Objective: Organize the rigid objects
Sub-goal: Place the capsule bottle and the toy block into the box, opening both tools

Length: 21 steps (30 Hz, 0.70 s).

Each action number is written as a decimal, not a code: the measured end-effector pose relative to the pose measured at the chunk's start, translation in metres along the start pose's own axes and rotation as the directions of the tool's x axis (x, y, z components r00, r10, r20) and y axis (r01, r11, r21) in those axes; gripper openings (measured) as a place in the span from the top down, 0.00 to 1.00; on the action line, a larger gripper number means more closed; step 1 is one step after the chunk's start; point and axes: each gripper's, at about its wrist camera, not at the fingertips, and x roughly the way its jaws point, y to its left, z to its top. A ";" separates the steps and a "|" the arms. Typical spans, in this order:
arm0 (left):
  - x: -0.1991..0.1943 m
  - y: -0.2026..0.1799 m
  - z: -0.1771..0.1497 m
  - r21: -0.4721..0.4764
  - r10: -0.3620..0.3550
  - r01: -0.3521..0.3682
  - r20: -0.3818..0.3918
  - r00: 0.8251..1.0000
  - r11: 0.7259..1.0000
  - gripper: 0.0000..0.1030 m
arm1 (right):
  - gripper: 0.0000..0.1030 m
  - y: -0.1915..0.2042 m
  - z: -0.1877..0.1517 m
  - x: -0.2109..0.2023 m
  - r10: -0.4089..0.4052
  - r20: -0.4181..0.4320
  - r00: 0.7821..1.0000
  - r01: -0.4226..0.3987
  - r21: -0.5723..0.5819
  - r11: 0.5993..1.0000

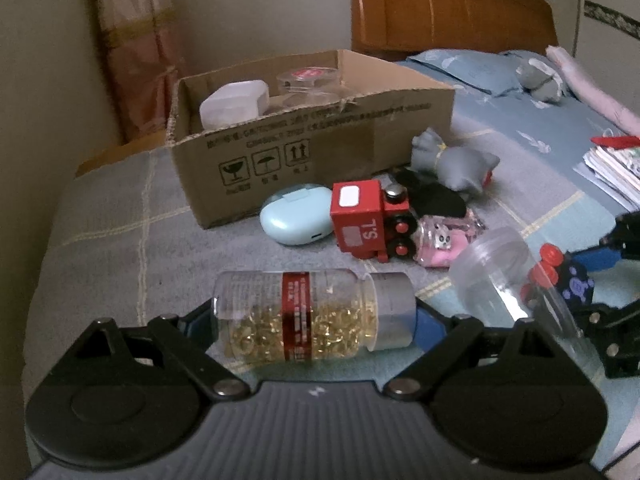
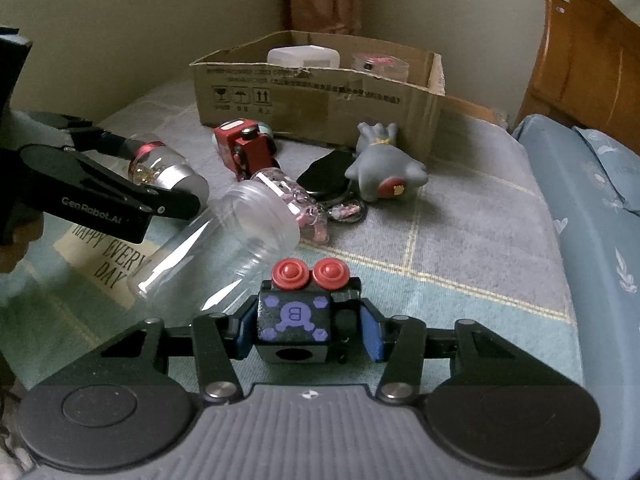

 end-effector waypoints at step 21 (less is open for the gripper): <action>-0.038 0.008 0.050 0.087 -0.057 0.059 -0.028 0.998 0.994 0.10 | 0.45 -0.025 0.040 -0.037 0.017 -0.002 1.000 -0.017 -0.142 0.990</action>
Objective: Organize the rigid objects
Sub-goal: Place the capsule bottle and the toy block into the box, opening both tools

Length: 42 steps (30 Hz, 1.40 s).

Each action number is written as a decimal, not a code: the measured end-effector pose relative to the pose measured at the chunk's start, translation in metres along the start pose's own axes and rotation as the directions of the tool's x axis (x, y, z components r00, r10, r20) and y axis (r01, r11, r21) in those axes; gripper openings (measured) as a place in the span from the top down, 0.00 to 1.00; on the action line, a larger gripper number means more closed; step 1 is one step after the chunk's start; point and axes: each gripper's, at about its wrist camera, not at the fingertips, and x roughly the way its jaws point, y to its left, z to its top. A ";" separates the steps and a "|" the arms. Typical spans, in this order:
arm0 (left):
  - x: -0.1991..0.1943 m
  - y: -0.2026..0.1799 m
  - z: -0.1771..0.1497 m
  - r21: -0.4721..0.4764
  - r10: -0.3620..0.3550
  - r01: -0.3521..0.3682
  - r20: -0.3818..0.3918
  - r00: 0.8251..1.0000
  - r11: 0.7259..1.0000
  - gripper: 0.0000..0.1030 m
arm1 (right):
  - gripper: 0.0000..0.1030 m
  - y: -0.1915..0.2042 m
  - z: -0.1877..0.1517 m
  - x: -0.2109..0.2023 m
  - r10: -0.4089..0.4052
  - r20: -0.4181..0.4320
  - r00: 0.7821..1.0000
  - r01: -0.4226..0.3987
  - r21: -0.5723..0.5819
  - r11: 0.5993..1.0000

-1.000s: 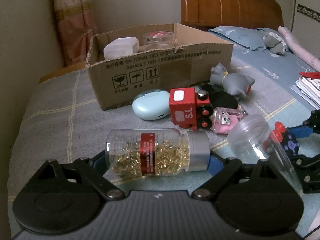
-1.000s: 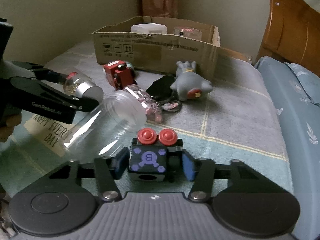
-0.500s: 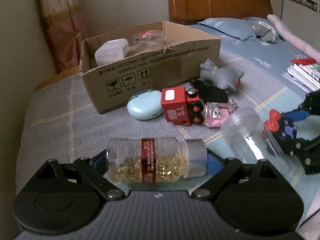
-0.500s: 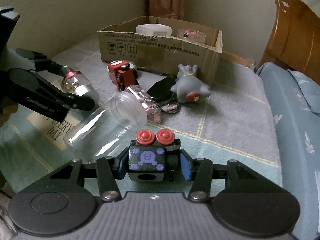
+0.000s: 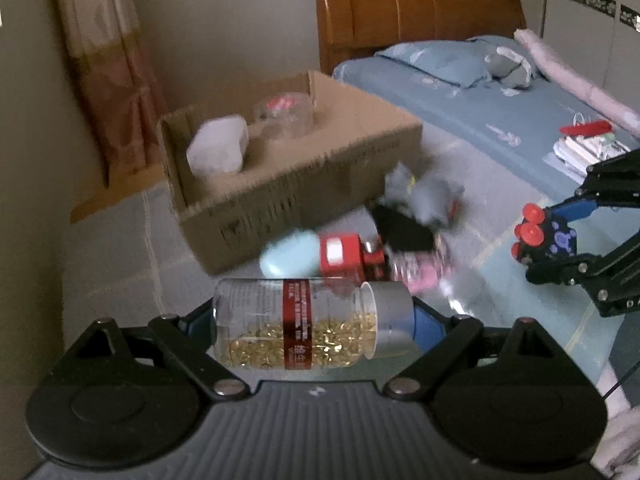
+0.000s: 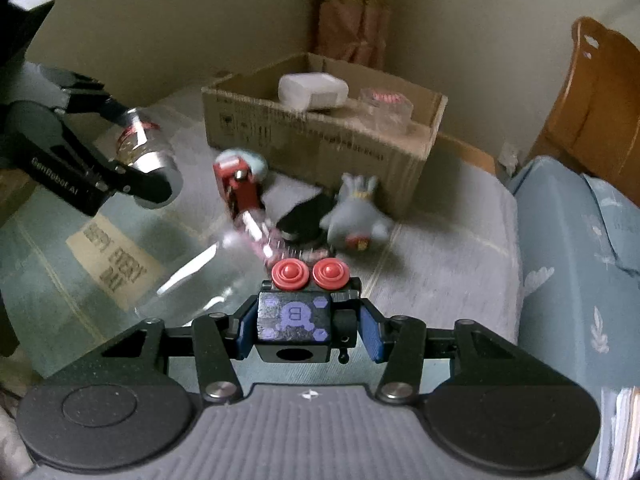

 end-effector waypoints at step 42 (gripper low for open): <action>0.015 0.070 0.049 -0.165 0.090 -0.080 0.056 0.994 0.983 0.05 | 0.38 -0.056 0.171 0.066 -0.018 0.044 0.999 0.019 -0.017 1.000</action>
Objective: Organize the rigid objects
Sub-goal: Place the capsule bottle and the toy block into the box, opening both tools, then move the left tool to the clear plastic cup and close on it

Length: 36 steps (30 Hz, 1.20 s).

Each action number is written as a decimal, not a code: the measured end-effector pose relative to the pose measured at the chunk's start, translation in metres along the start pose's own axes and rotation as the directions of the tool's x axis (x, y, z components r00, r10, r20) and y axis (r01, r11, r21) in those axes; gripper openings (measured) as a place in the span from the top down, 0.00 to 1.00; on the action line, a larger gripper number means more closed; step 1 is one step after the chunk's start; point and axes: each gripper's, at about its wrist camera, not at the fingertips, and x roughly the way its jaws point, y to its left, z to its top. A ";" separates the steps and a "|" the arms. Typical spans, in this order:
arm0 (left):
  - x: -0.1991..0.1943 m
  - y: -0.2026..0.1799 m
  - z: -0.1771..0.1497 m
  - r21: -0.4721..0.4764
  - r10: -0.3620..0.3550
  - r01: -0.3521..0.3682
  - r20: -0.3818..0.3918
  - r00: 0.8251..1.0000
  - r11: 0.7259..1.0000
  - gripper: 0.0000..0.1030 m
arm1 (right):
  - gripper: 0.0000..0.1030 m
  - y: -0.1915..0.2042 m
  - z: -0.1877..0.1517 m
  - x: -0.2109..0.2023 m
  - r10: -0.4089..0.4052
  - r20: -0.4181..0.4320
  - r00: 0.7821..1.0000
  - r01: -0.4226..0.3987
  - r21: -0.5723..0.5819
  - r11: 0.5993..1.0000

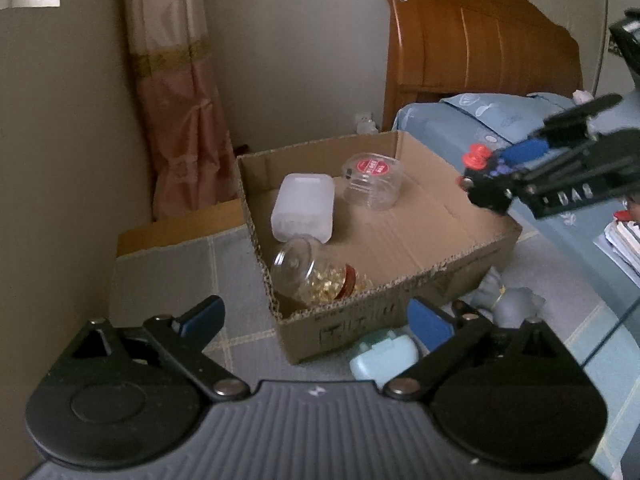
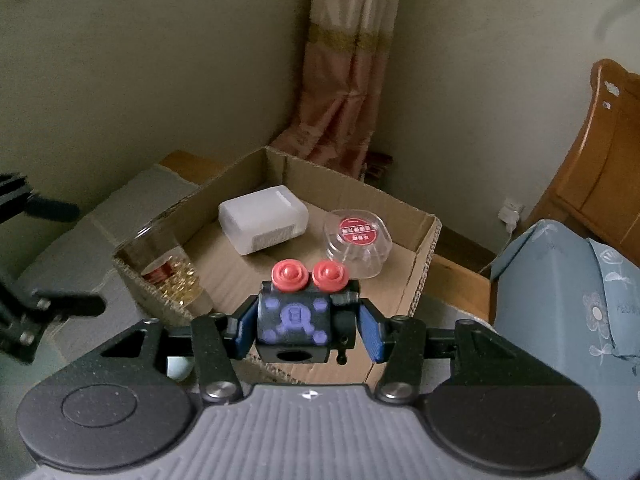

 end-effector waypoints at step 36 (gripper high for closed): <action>-0.016 -0.032 -0.092 0.012 0.050 -0.050 -0.046 0.998 0.999 0.02 | 0.00 0.063 -0.125 -0.037 -0.103 -0.002 0.995 0.101 0.187 0.977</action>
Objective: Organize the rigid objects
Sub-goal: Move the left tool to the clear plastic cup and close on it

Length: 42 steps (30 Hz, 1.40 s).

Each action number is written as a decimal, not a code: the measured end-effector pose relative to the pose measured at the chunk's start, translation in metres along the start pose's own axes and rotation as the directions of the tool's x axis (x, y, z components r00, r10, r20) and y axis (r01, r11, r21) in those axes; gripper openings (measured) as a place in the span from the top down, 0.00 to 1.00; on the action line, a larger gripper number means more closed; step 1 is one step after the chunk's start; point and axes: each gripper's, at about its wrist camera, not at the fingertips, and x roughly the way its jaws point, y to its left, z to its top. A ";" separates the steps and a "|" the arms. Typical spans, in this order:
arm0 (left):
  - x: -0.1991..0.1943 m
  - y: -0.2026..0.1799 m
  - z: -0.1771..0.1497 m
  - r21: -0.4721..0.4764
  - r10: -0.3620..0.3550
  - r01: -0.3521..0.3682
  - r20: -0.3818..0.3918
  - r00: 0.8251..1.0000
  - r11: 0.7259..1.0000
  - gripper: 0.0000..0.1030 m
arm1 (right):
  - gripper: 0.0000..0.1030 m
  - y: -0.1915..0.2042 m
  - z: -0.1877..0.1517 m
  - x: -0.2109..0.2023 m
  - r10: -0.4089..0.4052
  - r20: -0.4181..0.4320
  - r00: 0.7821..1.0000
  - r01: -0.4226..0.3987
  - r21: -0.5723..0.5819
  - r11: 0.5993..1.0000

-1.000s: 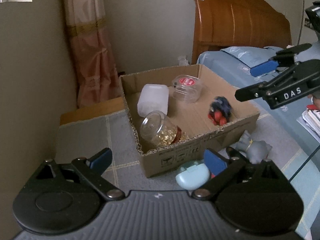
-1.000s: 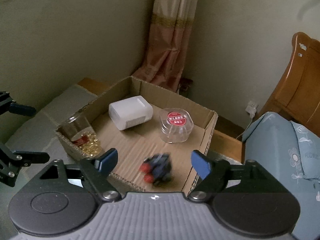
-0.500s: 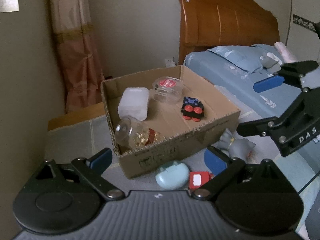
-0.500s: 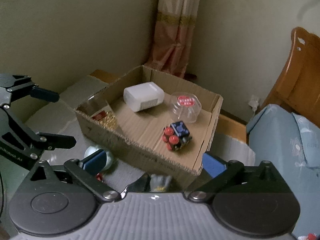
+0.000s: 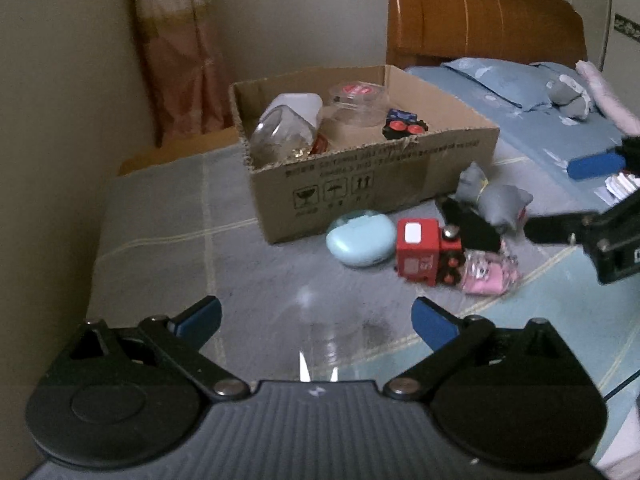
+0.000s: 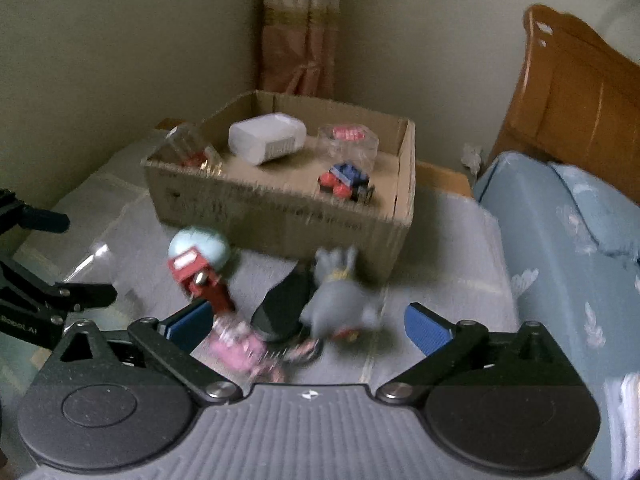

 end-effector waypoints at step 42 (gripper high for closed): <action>0.012 0.011 -0.041 -0.002 0.070 -0.071 -0.092 0.993 0.997 0.02 | 0.00 -0.017 -0.056 0.043 -0.070 -0.096 0.993 0.091 0.239 0.967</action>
